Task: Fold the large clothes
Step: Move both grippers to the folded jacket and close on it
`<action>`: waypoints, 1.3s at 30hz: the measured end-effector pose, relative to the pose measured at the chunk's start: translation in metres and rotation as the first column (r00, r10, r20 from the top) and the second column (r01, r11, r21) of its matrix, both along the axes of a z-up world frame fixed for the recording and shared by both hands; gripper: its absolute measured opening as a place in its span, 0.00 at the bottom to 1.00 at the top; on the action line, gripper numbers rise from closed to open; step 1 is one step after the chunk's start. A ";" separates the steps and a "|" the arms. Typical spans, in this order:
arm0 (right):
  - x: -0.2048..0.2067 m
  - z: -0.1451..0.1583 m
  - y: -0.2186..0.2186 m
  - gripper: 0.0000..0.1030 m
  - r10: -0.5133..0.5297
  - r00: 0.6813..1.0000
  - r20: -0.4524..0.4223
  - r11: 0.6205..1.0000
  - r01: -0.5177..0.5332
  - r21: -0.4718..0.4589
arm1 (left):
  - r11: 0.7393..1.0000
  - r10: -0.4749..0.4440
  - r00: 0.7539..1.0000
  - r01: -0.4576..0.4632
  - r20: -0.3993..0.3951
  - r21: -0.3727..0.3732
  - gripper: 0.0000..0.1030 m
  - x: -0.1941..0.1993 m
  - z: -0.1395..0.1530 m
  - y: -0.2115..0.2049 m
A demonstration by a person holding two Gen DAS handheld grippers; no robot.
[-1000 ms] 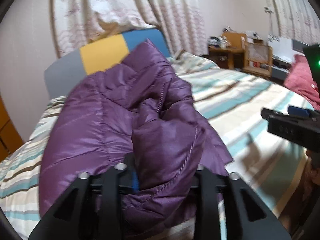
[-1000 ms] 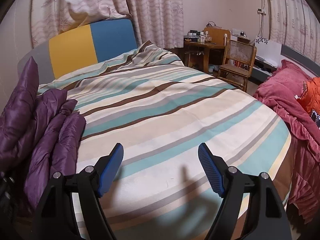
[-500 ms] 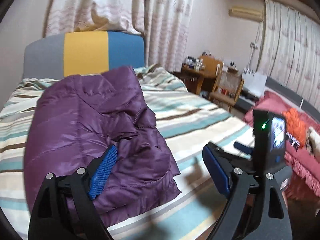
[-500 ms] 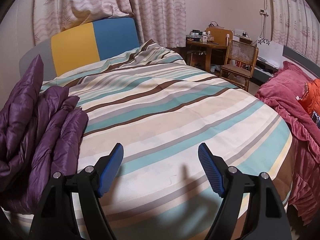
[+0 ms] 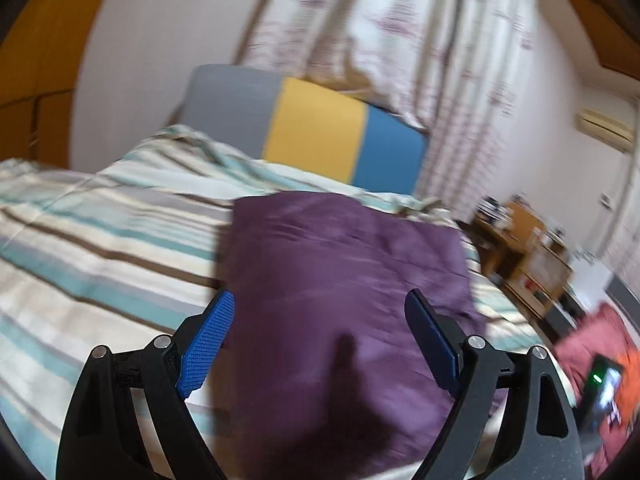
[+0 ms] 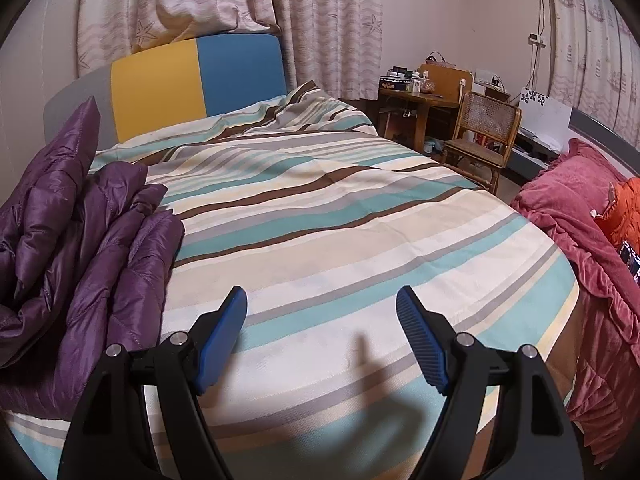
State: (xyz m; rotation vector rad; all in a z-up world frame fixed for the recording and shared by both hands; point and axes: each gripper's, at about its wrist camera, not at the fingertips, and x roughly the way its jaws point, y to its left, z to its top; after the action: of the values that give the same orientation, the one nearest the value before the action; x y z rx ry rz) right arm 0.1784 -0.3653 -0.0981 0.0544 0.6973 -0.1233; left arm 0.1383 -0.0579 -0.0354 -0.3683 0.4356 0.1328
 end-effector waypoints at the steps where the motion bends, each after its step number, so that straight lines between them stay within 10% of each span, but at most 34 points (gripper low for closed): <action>1: 0.000 0.002 0.001 0.75 0.002 1.000 0.002 1.000 -0.002 0.001 | 1.000 0.028 1.000 -0.028 -0.006 -0.004 0.84 0.002 -0.001 0.007; 16: 0.017 0.052 0.046 0.75 0.134 0.989 0.070 0.990 -0.137 0.035 | 0.986 0.150 0.974 -0.160 -0.169 -0.048 0.84 0.043 -0.026 0.054; 27: 0.074 0.128 0.152 0.77 0.356 0.919 0.171 0.911 -0.382 0.153 | 0.964 0.247 0.946 -0.262 -0.212 -0.044 0.84 0.073 -0.014 0.076; 39: 0.155 0.059 0.204 0.70 0.386 0.922 0.008 0.916 -0.384 0.116 | 0.992 0.127 0.946 -0.118 -0.298 0.049 0.84 0.113 -0.023 0.038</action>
State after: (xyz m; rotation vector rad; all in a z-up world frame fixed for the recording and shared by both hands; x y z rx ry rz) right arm 0.3339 -0.1608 -0.0391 0.0258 0.7178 0.2974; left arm 0.2510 -0.0200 -0.0588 -0.3459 0.7114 0.3191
